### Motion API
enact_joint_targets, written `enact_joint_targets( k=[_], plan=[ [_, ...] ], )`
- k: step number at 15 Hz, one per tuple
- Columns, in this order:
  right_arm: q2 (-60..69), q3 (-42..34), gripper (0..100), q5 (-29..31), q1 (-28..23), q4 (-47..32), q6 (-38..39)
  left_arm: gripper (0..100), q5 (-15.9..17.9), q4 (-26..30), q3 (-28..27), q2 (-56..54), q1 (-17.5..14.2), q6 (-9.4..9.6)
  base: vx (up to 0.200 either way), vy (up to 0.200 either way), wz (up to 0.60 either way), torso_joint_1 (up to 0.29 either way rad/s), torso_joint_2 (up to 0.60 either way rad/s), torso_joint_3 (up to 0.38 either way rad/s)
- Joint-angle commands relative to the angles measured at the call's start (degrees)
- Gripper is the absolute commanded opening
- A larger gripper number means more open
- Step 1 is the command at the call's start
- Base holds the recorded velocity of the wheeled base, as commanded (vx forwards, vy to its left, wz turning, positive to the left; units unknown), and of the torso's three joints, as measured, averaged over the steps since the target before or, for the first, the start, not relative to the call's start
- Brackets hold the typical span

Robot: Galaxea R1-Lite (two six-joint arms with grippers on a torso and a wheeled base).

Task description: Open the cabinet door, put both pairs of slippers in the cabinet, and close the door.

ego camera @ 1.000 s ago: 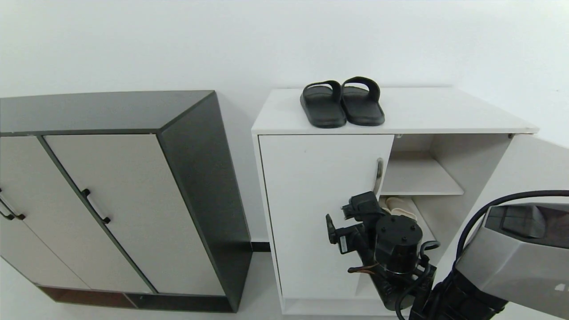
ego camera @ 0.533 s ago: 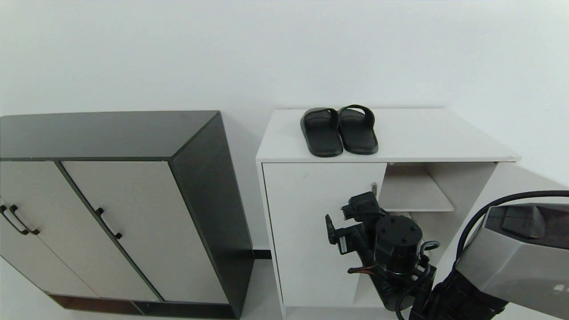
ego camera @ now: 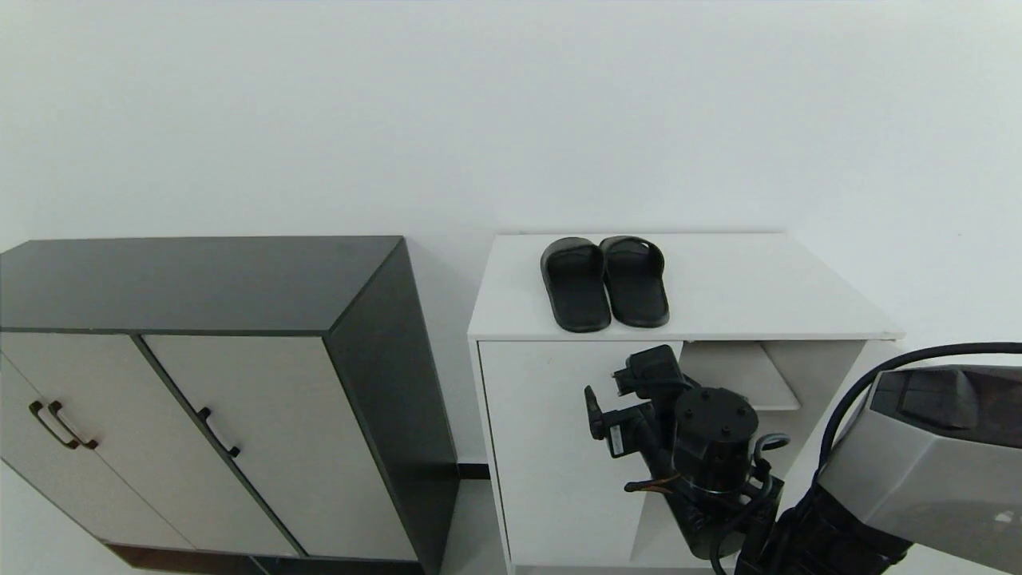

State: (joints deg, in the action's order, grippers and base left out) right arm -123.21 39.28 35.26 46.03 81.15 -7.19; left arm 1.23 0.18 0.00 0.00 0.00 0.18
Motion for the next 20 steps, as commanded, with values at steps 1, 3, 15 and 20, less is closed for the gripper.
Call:
enact_joint_targets(
  k=[1, 3, 15, 20],
  plan=[
    [-0.19, -0.08, 100, -0.01, 0.02, 0.06, -0.01, 0, 0.00, -0.01, 0.00, 0.09, 0.00, -0.01, 0.000, 0.000, 0.00, 0.251, -0.57, -0.330],
    [-0.19, -0.08, 100, -0.10, -0.06, 0.23, 0.16, 0, 0.00, -0.01, 0.00, 0.09, 0.00, -0.01, 0.000, 0.000, 0.00, 0.271, -0.60, -0.330],
    [14.49, 15.13, 100, 5.79, 2.66, -39.40, 16.86, 0, 0.00, -0.01, 0.00, 0.09, 0.00, -0.01, 0.000, 0.000, 0.00, 0.053, -0.12, -0.062],
    [12.64, 16.80, 100, 7.37, 1.52, -39.32, 17.65, 0, -0.18, -0.01, 0.00, 0.09, 0.00, -0.18, 0.080, 0.000, 0.00, -0.001, 0.00, 0.001]
  ],
)
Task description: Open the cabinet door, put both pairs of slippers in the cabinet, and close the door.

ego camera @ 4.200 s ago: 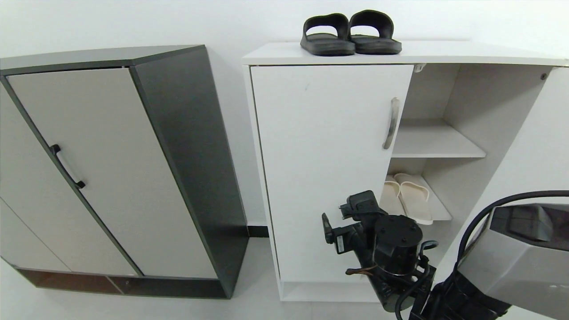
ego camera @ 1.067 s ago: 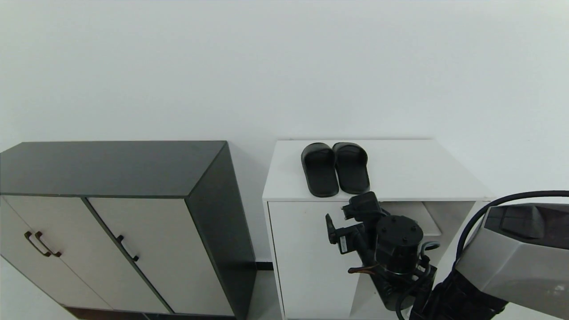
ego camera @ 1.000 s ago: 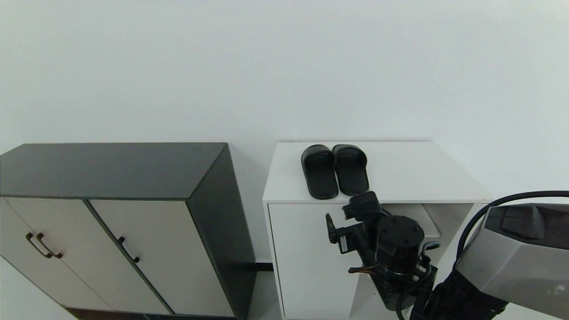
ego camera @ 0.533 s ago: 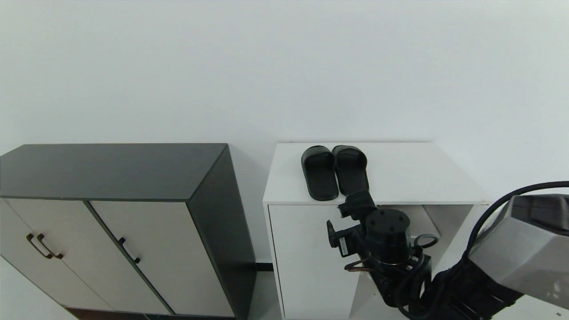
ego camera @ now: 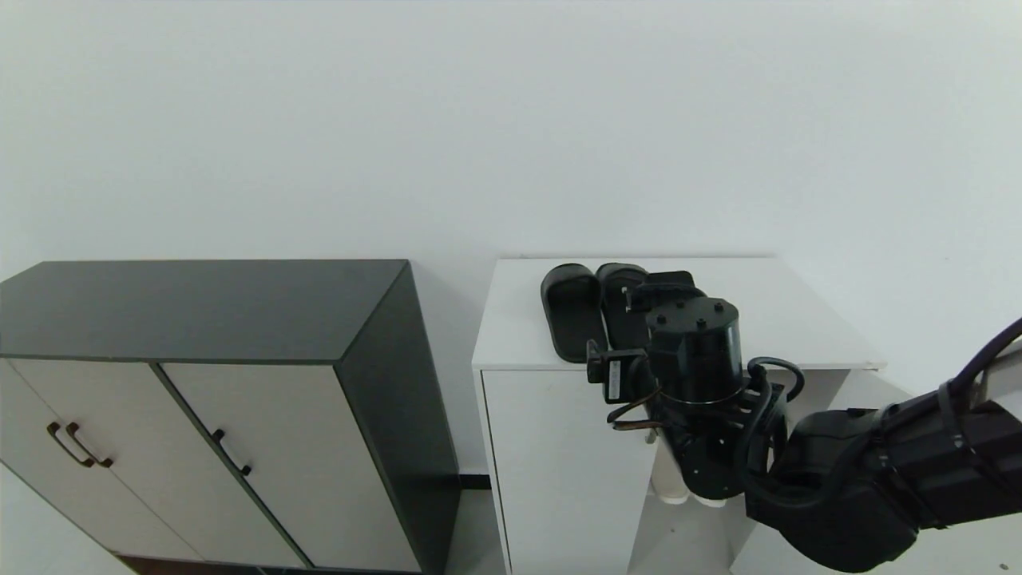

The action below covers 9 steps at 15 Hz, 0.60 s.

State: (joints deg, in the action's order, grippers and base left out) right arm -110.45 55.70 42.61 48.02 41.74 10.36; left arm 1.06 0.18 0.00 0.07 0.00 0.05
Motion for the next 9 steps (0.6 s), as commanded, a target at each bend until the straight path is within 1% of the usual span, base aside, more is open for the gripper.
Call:
enact_joint_targets(
  k=[1, 8, 9],
  plan=[
    [-0.82, 0.55, 100, 0.11, -1.00, 0.10, 0.18, 0, -0.01, -0.01, 0.00, 0.01, 0.00, -0.05, 0.200, 0.000, 0.00, -0.012, -0.01, 0.007],
    [-5.74, 1.87, 100, -0.42, -1.61, 0.80, 2.03, 0, -0.01, -0.01, 0.00, 0.01, 0.00, -0.05, 0.200, 0.000, 0.00, 0.005, 0.00, 0.001],
    [-7.24, 2.22, 100, -0.59, -1.88, 2.20, 1.94, 0, -0.01, -0.01, 0.00, 0.01, 0.00, 0.04, 0.000, 0.000, 0.00, 0.000, 0.00, 0.000]
  ],
)
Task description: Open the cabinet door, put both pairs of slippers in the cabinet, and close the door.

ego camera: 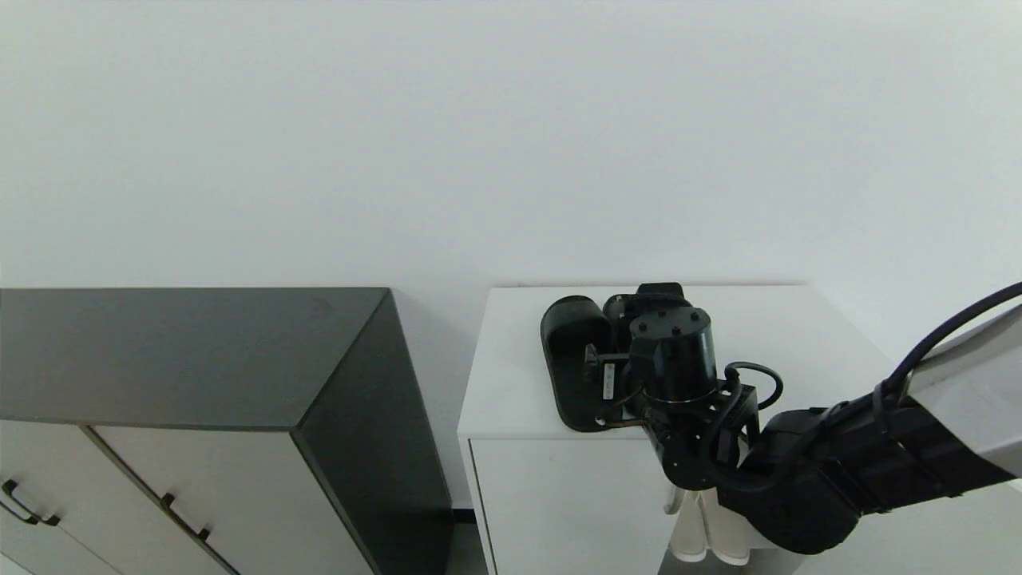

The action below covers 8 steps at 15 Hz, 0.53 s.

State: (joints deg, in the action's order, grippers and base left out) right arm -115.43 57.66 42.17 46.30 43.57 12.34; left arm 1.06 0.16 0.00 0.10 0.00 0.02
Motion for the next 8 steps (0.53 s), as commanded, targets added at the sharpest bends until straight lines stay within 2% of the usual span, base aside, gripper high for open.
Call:
enact_joint_targets(
  k=[1, 4, 8],
  plan=[
    [-3.75, 0.96, 100, -0.33, -0.33, 1.96, -0.12, 0, -0.01, 0.02, 0.00, -0.01, 0.00, 0.06, 0.000, 0.000, 0.00, 0.000, 0.00, 0.000],
    [-7.17, 2.81, 100, -2.97, -2.09, 4.07, -0.47, 0, 0.08, 0.11, 0.00, -0.01, 0.00, 0.06, 0.000, 0.000, 0.00, 0.000, 0.00, 0.000],
    [-11.66, 9.75, 100, -3.23, -4.73, 3.80, -3.64, 0, 0.08, 0.02, 0.00, -0.01, 0.00, 0.06, 0.000, 0.000, 0.00, 0.000, 0.00, 0.000]
  ],
)
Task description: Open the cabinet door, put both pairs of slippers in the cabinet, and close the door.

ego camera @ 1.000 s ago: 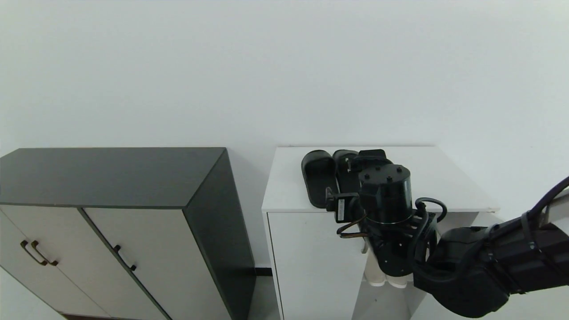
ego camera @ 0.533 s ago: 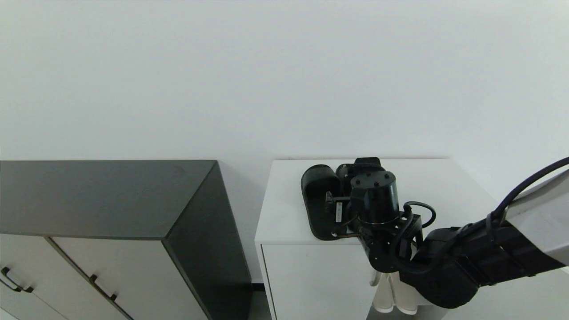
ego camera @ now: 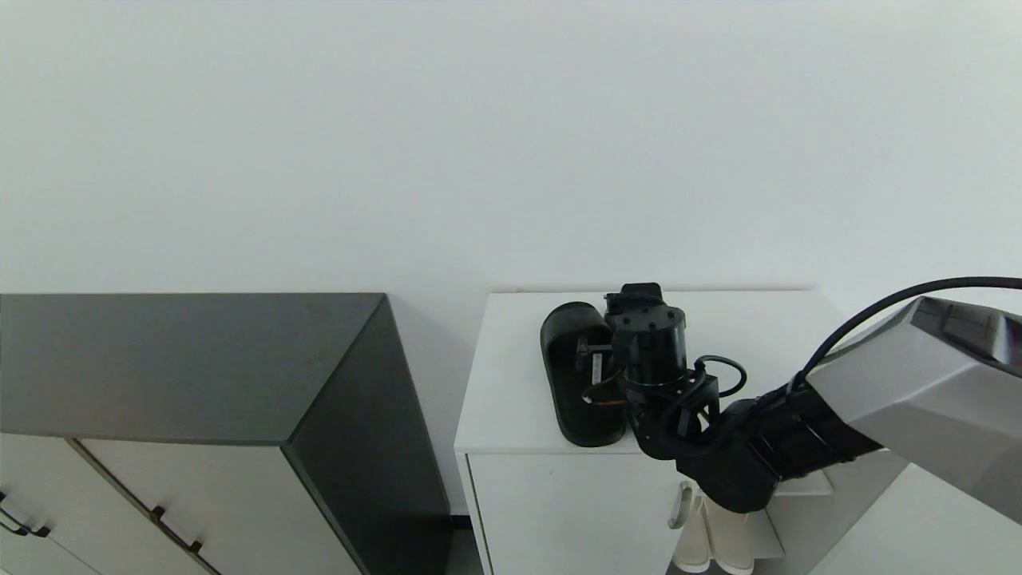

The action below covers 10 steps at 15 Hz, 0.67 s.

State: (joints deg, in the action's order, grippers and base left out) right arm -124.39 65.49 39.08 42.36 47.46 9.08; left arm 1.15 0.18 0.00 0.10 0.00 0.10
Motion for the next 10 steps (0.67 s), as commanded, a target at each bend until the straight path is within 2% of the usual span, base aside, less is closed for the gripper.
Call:
enact_joint_targets(
  k=[1, 5, 6, 10],
  plan=[
    [-3.93, 3.59, 100, -0.06, -1.49, -0.08, -1.00, 0, 0.00, -0.01, 0.00, -0.01, 0.00, -0.01, 0.000, 0.000, 0.00, 0.000, 0.00, 0.000],
    [-5.42, 5.88, 100, -0.50, -2.28, -0.17, -1.52, 0, 0.00, -0.01, 0.00, -0.01, 0.00, -0.01, 0.000, 0.000, 0.00, 0.000, 0.00, 0.000],
    [-5.42, 5.97, 0, -0.67, -2.28, -0.17, -1.52, 0, 0.00, -0.01, 0.00, -0.01, 0.00, -0.01, 0.000, 0.000, 0.00, 0.000, 0.00, 0.000],
    [-5.42, 5.97, 0, -0.67, -2.28, -0.17, -1.52, 0, 0.00, -0.01, 0.00, -0.01, 0.00, -0.01, 0.000, 0.000, 0.00, 0.000, 0.00, 0.000]
  ],
)
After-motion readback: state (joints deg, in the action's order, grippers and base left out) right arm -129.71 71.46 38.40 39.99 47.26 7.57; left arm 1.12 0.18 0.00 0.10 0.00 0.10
